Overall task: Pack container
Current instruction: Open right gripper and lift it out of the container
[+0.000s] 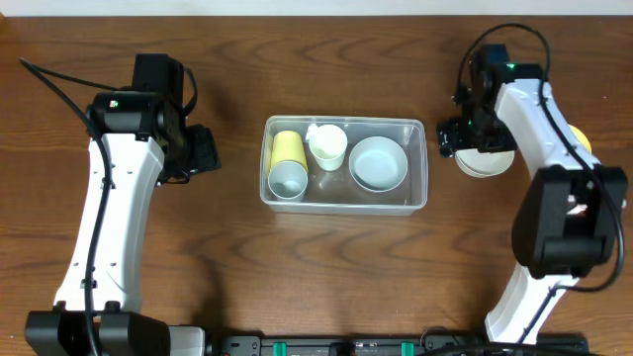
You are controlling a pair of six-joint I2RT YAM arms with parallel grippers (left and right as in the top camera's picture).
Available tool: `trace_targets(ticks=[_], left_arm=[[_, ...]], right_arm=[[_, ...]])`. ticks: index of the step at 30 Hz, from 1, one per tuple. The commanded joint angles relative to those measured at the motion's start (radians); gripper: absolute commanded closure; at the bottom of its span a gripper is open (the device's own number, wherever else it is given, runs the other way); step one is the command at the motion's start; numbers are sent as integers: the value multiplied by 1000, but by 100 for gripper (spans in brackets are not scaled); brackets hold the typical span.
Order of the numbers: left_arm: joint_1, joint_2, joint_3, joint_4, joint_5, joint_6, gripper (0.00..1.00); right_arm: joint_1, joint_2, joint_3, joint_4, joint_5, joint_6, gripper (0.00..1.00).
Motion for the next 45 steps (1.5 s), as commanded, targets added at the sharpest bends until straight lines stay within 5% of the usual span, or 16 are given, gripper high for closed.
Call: trace_targets(ticks=[1,17,32,45], left_arm=[[6,3,-4,-3,7,5,29],[6,3,-4,-3,7,5,29],[6,3,-4,-3,7,5,29],[6,3,-4,-3,7,5,29]], right_arm=[[-6,52,0,10,-4,3,7],[-6,80,-2,6,-4,20,70],[-6,80,-2,8,-4,20,99],[0,3,92,-36,-4,41,99]])
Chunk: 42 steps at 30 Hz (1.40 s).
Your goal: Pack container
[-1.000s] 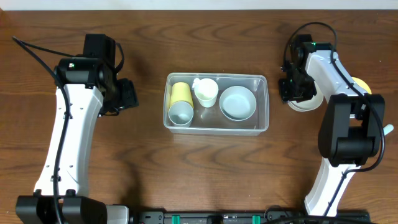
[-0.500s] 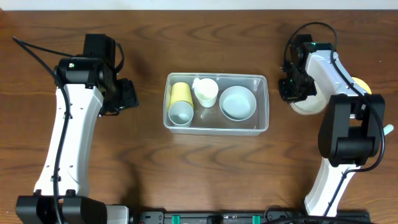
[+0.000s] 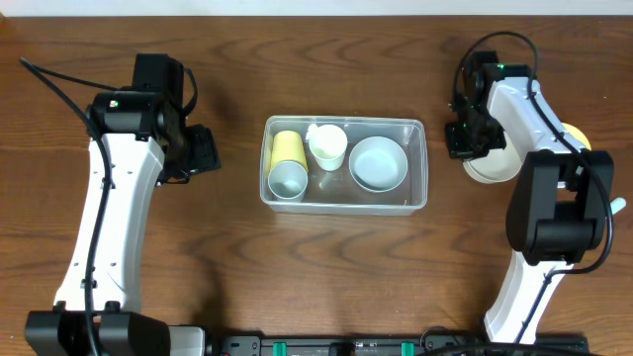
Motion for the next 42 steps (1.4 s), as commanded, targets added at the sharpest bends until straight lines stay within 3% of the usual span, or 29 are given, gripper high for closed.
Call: trace_targets(ticks=[1,9,14,24,42], left_arm=[[6,3,-4,-2,7,5,29],[6,3,-4,-3,7,6,29],[6,3,-4,-2,7,5,29],[6,3,-4,-2,7,6,29],[6,3,-4,-2,7,6,29]], right_arm=[[2,-93,78,-24,-17,14,99],[82,-356,188,-51,-26,-12,99],[207,-448,188,-59,-158,-108,99],[465,-373,139,-54,-155,-78,99],[502,-206,32,9,-154,-35,98]])
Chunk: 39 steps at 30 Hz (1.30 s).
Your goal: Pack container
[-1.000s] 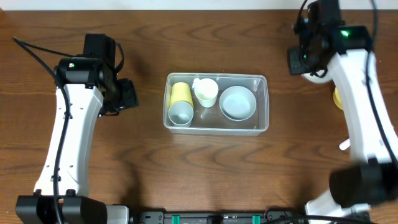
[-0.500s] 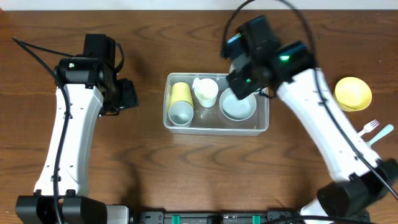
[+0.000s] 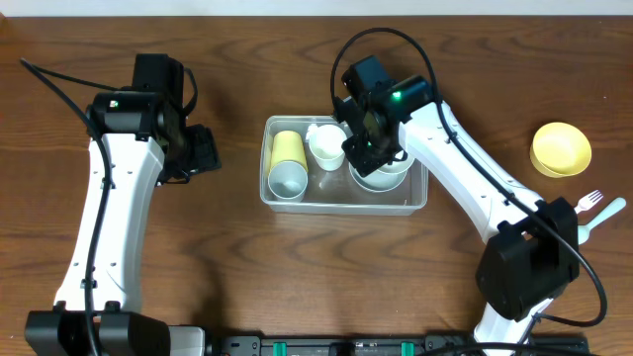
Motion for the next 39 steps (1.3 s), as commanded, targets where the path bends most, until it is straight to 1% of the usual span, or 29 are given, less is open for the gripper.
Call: trace_targets(ticks=[1,2,4,5,13,18,21,23,24,25,26,27,28,30,32,34,35,36,39], left_arm=[[6,3,-3,-3,4,6,29],[6,3,-3,-3,4,6,29],[6,3,-4,-3,4,6,29],[6,3,-3,-3,4,6,29],[6,3,-4,-3,4,6,29],[6,3,-3,-3,4,6,29],[6,3,-4,-3,4,6,29],[6,3,-3,-3,4,6,29],[6,3,-4,-3,4,6,29],[6,3,-4,-3,4,6,29],[6,3,-3,-3,4,6,29],[6,3,-4,-3,4,6,29],[6,3,-4,-3,4,6,29],[6,3,-4,-3,4,6,29],[6,3,-4,-3,4,6,29],[6,3,-4,-3,4,6,29],[6,3,-4,-3,4,6,29],[6,3,-3,-3,4,6,29],[6,3,-3,-3,4,5,29]], right_arm=[[3,-4,2,6,-3,13,97],[3,-4,2,5,-3,12,96],[3,-4,1,3,-3,12,79],[3,-4,1,2,-3,12,77],[3,-4,1,0,1,12,77],[3,-5,3,8,47,17,81],[-11,-21,36,0,119,73,80],[-35,-48,72,-10,159,112,77],[-54,-66,96,-15,170,121,73],[-80,-86,122,-19,182,131,53],[-112,-106,145,-19,186,142,41],[-148,-124,165,-18,185,151,34],[-183,-138,180,-18,185,160,31],[-280,-163,206,-18,184,176,21],[-380,-172,211,-18,180,182,16],[-488,-168,207,-23,179,182,6],[-539,-161,201,-24,179,181,3],[-591,-153,194,-24,179,182,2],[-710,-114,180,-24,144,181,3]])
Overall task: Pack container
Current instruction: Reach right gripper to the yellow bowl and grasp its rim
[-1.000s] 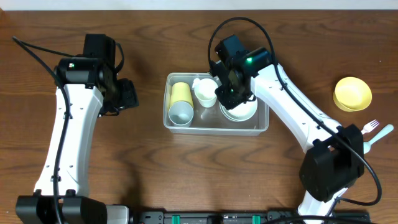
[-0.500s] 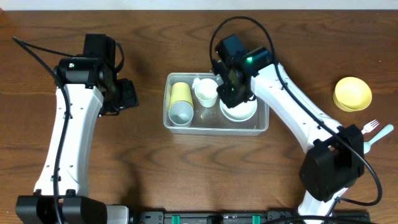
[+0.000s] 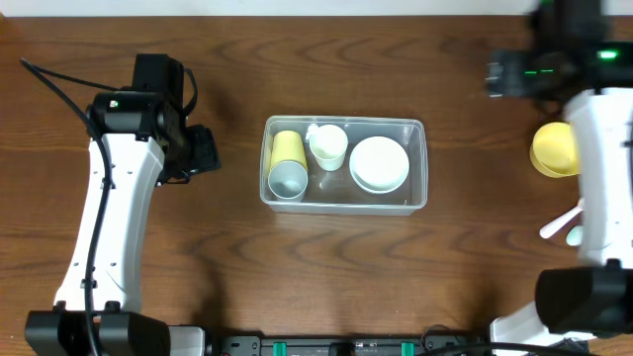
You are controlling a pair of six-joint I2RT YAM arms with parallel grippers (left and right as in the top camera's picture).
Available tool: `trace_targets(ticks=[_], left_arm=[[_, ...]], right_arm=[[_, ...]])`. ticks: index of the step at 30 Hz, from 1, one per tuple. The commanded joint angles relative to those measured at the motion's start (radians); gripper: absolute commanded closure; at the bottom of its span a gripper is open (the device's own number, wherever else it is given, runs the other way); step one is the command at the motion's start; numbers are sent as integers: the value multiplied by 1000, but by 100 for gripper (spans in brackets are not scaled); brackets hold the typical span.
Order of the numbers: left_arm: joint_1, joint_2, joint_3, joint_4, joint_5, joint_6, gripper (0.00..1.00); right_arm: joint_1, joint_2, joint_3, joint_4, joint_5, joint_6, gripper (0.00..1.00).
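Observation:
A clear plastic container (image 3: 415,129) stands at the table's middle. Inside it are a yellow cup (image 3: 288,147), a grey-blue cup (image 3: 288,180), a white cup (image 3: 328,145) and a white bowl (image 3: 380,164) that covers what lies under it. My right gripper (image 3: 502,74) is high at the far right, blurred by motion, with nothing in it. A yellow bowl (image 3: 554,148) sits on the table below that arm. My left gripper (image 3: 205,150) hangs left of the container, too dark to read.
A white fork and spoon (image 3: 562,225) lie at the right edge, partly under my right arm. Bare wooden table surrounds the container on all sides.
My right gripper was in the container over the blue bowl with the white bowl. It is now away at the far right, and the white bowl rests in the container.
My right gripper was at a white bowl on the table right of the container, beside the yellow bowl. Then it was over the container's right compartment with that bowl. Now the white bowl sits on the blue one, the arm is back right, and the left arm never moved.

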Motion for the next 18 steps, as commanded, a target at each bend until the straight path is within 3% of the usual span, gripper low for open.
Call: trace_targets(ticks=[1,6,18], left_arm=[[6,3,-3,-3,4,5,29],[6,3,-3,-3,4,5,29],[6,3,-4,-3,3,5,29]], right_arm=[[-105,64,-25,-7,-34,15,3],[-185,177,-25,-16,-38,6,5],[-193,418,-26,-24,-6,-5,5]])
